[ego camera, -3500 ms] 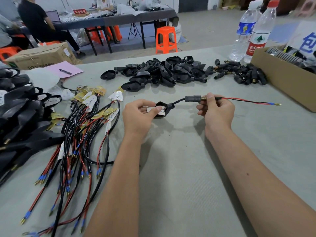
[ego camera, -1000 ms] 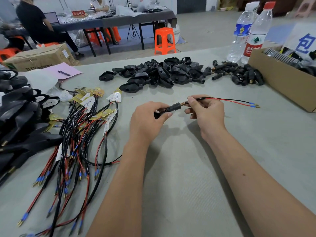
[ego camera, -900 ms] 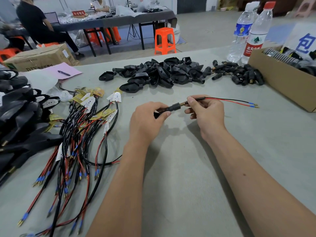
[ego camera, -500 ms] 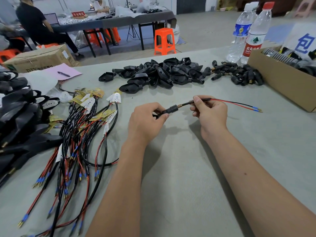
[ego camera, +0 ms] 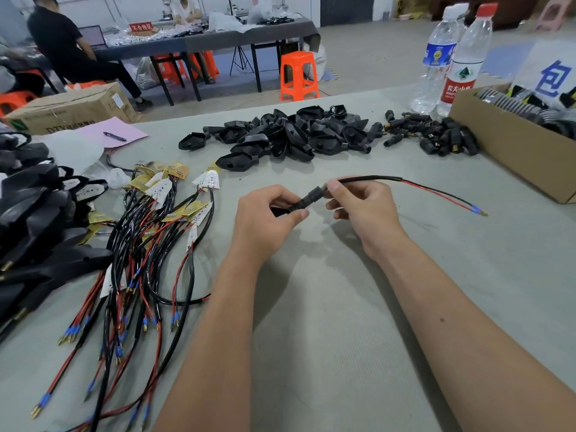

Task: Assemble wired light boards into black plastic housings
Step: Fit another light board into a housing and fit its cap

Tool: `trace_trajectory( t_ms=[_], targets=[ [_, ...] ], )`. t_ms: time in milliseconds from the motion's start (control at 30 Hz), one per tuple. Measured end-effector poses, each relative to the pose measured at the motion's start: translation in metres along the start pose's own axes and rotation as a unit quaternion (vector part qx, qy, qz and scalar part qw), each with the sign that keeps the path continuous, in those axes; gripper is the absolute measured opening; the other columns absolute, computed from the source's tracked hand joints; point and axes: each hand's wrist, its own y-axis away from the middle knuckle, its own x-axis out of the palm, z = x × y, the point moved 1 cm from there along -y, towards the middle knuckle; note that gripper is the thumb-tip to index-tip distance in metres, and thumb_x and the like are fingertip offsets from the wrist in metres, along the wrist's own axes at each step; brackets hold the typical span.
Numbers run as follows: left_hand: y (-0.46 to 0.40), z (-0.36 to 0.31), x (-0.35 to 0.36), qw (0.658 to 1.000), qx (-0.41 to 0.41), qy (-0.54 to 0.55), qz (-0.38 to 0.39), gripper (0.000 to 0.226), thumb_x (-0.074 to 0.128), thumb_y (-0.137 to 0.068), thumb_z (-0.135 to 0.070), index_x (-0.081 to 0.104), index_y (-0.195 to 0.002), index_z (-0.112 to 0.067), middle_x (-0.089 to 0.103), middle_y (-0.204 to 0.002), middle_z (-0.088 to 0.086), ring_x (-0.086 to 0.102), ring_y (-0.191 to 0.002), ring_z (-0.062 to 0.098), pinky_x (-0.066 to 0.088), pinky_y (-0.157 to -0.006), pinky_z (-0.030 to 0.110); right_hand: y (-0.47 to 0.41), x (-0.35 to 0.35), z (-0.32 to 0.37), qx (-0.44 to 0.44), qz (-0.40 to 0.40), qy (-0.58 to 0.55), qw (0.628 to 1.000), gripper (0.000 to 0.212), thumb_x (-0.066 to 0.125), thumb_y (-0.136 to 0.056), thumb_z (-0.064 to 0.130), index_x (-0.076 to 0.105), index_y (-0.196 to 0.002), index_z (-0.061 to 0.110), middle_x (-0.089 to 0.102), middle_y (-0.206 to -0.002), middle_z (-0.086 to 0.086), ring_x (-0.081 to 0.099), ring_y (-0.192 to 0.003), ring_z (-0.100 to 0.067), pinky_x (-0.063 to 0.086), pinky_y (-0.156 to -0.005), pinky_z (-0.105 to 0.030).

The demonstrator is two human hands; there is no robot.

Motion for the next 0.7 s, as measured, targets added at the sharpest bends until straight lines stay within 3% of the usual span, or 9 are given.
trace_trajectory(
  t_ms=[100, 233, 500, 700],
  targets=[
    [0.0011, -0.0008, 0.0032, 1.000, -0.002, -0.005, 0.014, 0.015, 0.087, -0.076, -0.019, 0.077, -0.087, -0.024, 0.075, -0.078, -0.013, 0.070, -0.079, 0.002, 0.056, -0.077, 0.026, -0.0006, -0.0015, 0.0010, -0.001, 0.003, -0.018, 1.000, 0.014, 0.074, -0.095, 0.021, 0.079, -0.089, 0.009, 0.078, -0.081, -0.009, 0.070, -0.072, -0.019, 0.055, -0.063, -0.024],
    [0.0007, 0.0034, 0.0020, 0.999, -0.032, -0.029, 0.013, 0.016, 0.088, -0.076, -0.029, 0.077, -0.087, -0.028, 0.074, -0.079, -0.014, 0.067, -0.077, -0.001, 0.049, -0.071, 0.019, -0.0017, -0.0044, 0.0001, 0.013, 0.004, -0.044, 0.999, 0.013, 0.073, -0.096, 0.017, 0.078, -0.092, 0.005, 0.076, -0.078, -0.010, 0.069, -0.068, -0.017, 0.055, -0.064, -0.022],
    [0.0034, -0.0009, 0.0010, 0.998, -0.038, 0.049, 0.013, 0.011, 0.086, -0.079, -0.017, 0.076, -0.082, -0.020, 0.070, -0.070, -0.009, 0.066, -0.066, 0.013, 0.055, -0.064, 0.028, 0.0012, -0.0046, 0.0034, 0.029, 0.059, -0.125, 0.990, 0.010, 0.069, -0.097, 0.011, 0.076, -0.093, 0.005, 0.076, -0.084, -0.013, 0.070, -0.074, -0.020, 0.056, -0.066, -0.025],
    [0.0037, -0.0032, 0.0061, 0.994, -0.038, 0.096, 0.026, 0.013, 0.086, -0.080, -0.012, 0.074, -0.083, -0.014, 0.067, -0.072, -0.005, 0.060, -0.064, 0.010, 0.053, -0.060, 0.022, 0.0009, -0.0021, 0.0051, 0.039, 0.051, -0.147, 0.987, 0.009, 0.068, -0.098, 0.012, 0.072, -0.093, 0.006, 0.076, -0.090, -0.015, 0.073, -0.073, -0.022, 0.055, -0.058, -0.024]
  ],
)
